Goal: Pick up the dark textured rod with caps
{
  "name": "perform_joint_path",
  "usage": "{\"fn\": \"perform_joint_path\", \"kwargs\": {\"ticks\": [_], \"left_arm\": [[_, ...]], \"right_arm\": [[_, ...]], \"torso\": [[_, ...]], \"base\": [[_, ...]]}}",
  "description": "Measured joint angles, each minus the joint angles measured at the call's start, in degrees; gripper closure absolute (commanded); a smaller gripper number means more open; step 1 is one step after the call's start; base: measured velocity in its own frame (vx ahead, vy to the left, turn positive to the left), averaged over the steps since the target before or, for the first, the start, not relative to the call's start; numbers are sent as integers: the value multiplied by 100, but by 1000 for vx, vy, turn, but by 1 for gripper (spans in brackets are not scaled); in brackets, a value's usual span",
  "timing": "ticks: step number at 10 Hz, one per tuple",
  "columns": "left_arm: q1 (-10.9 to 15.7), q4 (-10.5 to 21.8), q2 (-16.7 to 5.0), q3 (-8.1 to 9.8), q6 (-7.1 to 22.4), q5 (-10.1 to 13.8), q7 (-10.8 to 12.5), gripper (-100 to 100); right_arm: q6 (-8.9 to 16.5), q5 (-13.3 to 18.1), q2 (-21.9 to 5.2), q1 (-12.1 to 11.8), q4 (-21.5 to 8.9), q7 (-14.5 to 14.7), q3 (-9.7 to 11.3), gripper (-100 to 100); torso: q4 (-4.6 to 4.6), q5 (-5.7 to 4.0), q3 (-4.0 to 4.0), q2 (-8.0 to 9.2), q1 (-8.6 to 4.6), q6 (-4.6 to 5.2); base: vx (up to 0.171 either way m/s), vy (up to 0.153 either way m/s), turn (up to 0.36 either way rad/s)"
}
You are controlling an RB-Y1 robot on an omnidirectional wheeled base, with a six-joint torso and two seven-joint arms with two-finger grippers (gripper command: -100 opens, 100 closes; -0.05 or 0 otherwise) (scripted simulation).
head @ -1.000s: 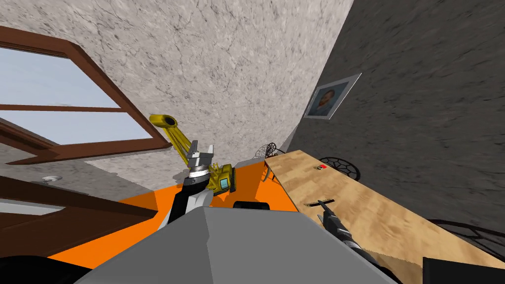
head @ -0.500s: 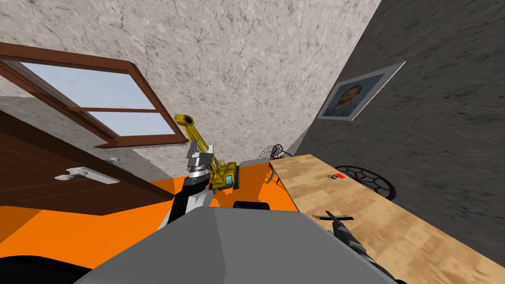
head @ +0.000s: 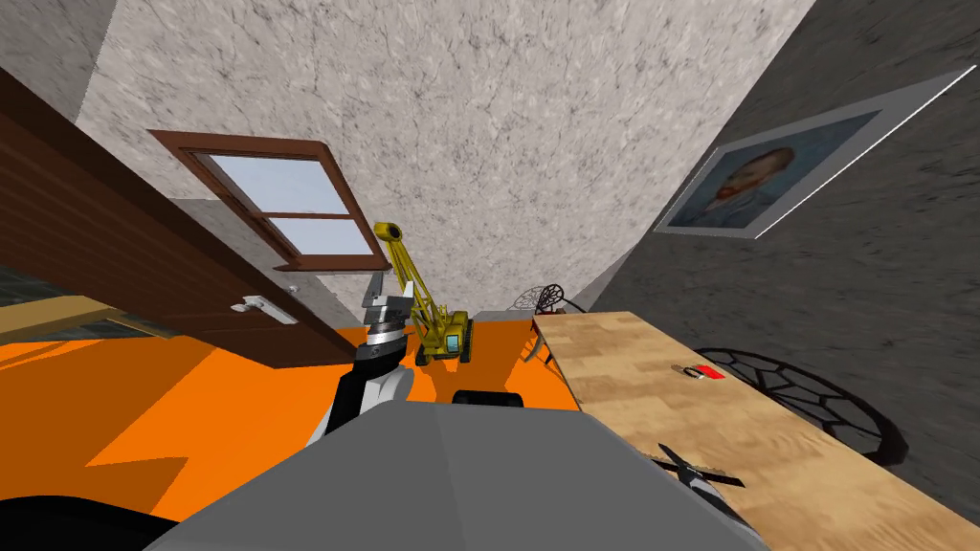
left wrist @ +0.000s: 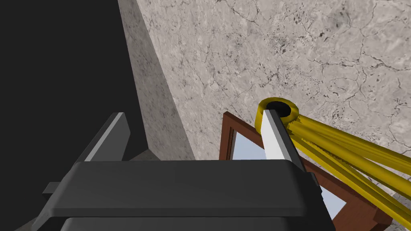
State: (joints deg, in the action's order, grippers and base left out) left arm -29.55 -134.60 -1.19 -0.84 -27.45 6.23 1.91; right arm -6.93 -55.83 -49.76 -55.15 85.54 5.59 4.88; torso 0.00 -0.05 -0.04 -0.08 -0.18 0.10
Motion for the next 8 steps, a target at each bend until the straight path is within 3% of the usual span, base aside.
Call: {"fn": "perform_joint_path", "kwargs": {"ticks": [1, 2, 3, 4, 6, 8], "left_arm": [[1, 0, 0, -1, 0, 0, 0, 0], [1, 0, 0, -1, 0, 0, 0, 0], [-1, 0, 0, 1, 0, 0, 0, 0], [-1, 0, 0, 0, 0, 0, 0, 0], [1, 0, 0, 0, 0, 0, 0, 0], [0, 0, 0, 0, 0, 0, 0, 0]], "right_arm": [[96, -131, -142, 7, -148, -50, 94, -100], [180, -313, -365, 65, -393, -156, 286, -100], [269, -397, -444, 62, -461, -204, 337, -100], [370, -402, -391, -5, -399, -157, 256, -100], [689, -629, -566, -10, -576, -171, 358, -100], [1045, -737, -654, -140, -564, -177, 266, -100]], "torso": [[0, 2, 0, 0, 0, -5], [0, 0, 0, -1, -6, -7], [0, -1, 0, -1, -6, 3], [0, 1, 0, 0, 3, 5], [0, 0, -1, -2, -4, -6], [0, 1, 0, 0, -3, 0]], "base": [[-11, -31, 432], [-3, -41, 116], [1, -20, -53], [-2, -10, 198], [-8, -35, 267], [-7, -31, 130]]}}
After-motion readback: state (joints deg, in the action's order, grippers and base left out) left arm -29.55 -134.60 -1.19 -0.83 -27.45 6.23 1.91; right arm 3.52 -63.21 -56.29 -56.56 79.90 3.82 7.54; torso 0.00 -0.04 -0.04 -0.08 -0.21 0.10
